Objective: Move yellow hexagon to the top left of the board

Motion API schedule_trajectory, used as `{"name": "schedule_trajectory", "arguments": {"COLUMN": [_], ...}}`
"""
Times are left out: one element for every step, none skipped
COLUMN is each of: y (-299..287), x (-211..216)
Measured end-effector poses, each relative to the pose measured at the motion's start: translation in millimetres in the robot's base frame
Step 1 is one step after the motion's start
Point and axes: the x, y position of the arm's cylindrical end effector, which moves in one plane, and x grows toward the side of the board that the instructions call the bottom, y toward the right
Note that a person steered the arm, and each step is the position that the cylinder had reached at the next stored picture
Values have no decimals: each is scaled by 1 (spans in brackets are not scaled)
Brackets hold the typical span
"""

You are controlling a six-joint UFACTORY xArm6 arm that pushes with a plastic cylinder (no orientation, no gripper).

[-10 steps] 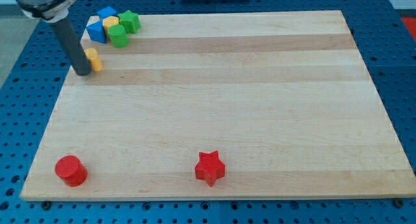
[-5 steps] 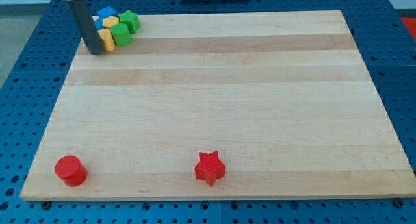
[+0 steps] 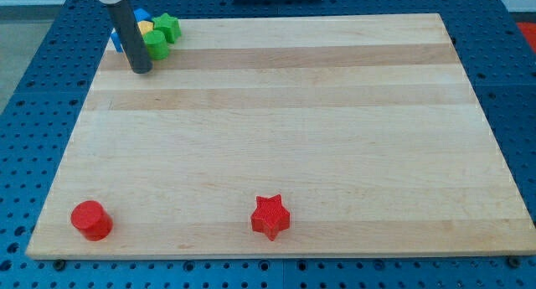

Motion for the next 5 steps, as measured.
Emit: {"name": "schedule_trajectory", "arguments": {"y": [0,0,0,23,86], "x": [-18,-20,-15,22,42]}}
